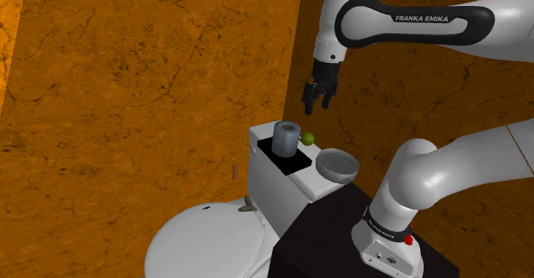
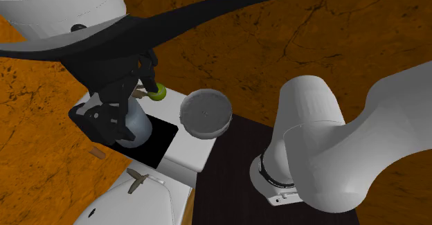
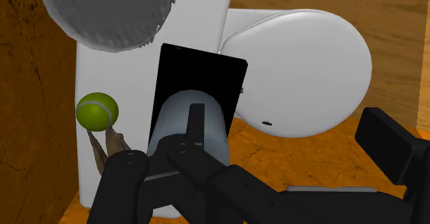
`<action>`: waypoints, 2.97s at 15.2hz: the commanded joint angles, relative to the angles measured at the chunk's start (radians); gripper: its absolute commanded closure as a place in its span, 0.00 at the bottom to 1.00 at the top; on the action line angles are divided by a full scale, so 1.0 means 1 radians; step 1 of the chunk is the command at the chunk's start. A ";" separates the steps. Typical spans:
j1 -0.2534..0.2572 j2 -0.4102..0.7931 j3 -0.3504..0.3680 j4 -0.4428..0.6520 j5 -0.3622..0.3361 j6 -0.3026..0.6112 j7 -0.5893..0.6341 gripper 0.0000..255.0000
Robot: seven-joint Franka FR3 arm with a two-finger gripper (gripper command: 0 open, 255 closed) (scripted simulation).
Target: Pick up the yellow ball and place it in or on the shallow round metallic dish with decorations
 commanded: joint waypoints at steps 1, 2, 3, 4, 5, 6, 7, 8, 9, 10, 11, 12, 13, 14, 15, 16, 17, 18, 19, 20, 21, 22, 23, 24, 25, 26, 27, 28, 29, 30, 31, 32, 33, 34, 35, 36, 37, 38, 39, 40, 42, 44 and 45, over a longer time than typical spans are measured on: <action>0.000 0.000 0.000 0.000 0.000 0.000 0.000 0.00; -0.007 0.015 -0.017 -0.011 -0.011 0.022 -0.019 0.00; -0.014 0.031 -0.034 -0.022 -0.021 0.045 -0.037 0.00; -0.021 0.049 -0.051 -0.031 -0.031 0.068 -0.055 0.00; -0.028 0.068 -0.067 -0.039 -0.041 0.092 -0.074 0.00; -0.034 0.089 -0.084 -0.045 -0.050 0.115 -0.092 0.00; -0.041 0.111 -0.101 -0.050 -0.060 0.139 -0.110 0.00; -0.047 0.134 -0.118 -0.054 -0.068 0.163 -0.128 0.00; -0.053 0.159 -0.135 -0.057 -0.076 0.187 -0.146 0.00; -0.059 0.185 -0.152 -0.058 -0.083 0.211 -0.164 0.00; -0.064 0.213 -0.169 -0.058 -0.090 0.235 -0.182 0.00; -0.069 0.241 -0.185 -0.057 -0.096 0.258 -0.201 0.00; -0.074 0.271 -0.202 -0.054 -0.101 0.282 -0.219 0.00; -0.078 0.302 -0.218 -0.050 -0.104 0.306 -0.238 0.00; -0.082 0.334 -0.235 -0.045 -0.107 0.329 -0.257 0.00; -0.086 0.367 -0.251 -0.039 -0.108 0.351 -0.276 0.00; -0.089 0.401 -0.266 -0.031 -0.108 0.374 -0.296 0.00; -0.092 0.436 -0.282 -0.021 -0.107 0.396 -0.316 0.00; -0.095 0.472 -0.297 -0.011 -0.104 0.417 -0.336 0.00; -0.098 0.508 -0.311 0.001 -0.099 0.438 -0.358 0.00; -0.101 0.546 -0.325 0.014 -0.093 0.458 -0.379 0.00; -0.103 0.584 -0.339 0.028 -0.085 0.477 -0.402 0.00; -0.106 0.623 -0.351 0.043 -0.075 0.495 -0.425 0.00; -0.110 0.663 -0.363 0.060 -0.063 0.512 -0.449 0.00; -0.114 0.703 -0.373 0.078 -0.049 0.528 -0.473 0.00; -0.119 0.743 -0.382 0.097 -0.034 0.543 -0.498 0.00; -0.125 0.784 -0.390 0.118 -0.018 0.557 -0.524 0.00; -0.131 0.820 -0.395 0.137 -0.003 0.568 -0.545 0.00; -0.132 0.828 -0.394 0.130 0.001 0.582 -0.548 0.00; -0.133 0.836 -0.393 0.124 0.005 0.595 -0.551 0.00; -0.133 0.844 -0.392 0.117 0.009 0.609 -0.555 0.00; -0.134 0.853 -0.392 0.111 0.014 0.623 -0.558 0.00; -0.134 0.861 -0.391 0.106 0.019 0.636 -0.561 0.00; -0.135 0.870 -0.391 0.100 0.024 0.650 -0.565 0.00; -0.136 0.880 -0.390 0.095 0.029 0.664 -0.569 0.00; -0.136 0.885 -0.389 0.092 0.032 0.672 -0.571 0.00; -0.136 0.885 -0.389 0.092 0.032 0.672 -0.571 0.00; -0.136 0.885 -0.389 0.092 0.032 0.672 -0.571 0.00; -0.136 0.885 -0.389 0.092 0.032 0.672 -0.571 0.00; -0.136 0.885 -0.389 0.092 0.032 0.672 -0.571 0.00; -0.136 0.885 -0.389 0.092 0.032 0.672 -0.571 0.00; -0.136 0.885 -0.389 0.092 0.032 0.671 -0.571 0.00; -0.136 0.885 -0.389 0.092 0.032 0.671 -0.571 1.00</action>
